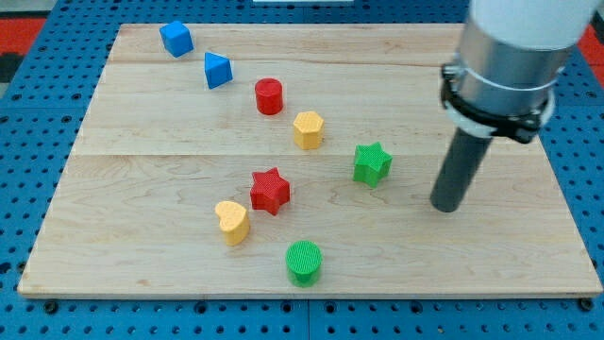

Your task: Move green circle to the bottom of red star

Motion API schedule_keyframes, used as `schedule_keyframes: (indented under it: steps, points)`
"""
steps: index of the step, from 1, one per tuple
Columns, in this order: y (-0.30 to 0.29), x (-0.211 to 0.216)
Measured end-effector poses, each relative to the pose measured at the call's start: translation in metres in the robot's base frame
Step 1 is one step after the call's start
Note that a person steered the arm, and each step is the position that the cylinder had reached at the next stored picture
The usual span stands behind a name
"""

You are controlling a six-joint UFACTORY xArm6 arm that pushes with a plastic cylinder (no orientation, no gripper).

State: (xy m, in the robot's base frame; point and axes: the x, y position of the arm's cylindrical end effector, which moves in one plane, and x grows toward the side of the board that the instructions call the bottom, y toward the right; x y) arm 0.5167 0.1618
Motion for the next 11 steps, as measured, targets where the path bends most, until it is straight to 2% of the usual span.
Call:
schedule_keyframes:
  steps: [2,3,4,5,6,7,8,9,10,11]
  points:
    - [-0.066,0.063]
    - [-0.049,0.101]
    - [-0.058,0.102]
    - [-0.093,0.101]
    - [-0.165,0.101]
    - [-0.198,0.076]
    - [-0.205,0.038]
    - [-0.207,0.036]
    - [-0.253,0.028]
    - [-0.255,-0.001]
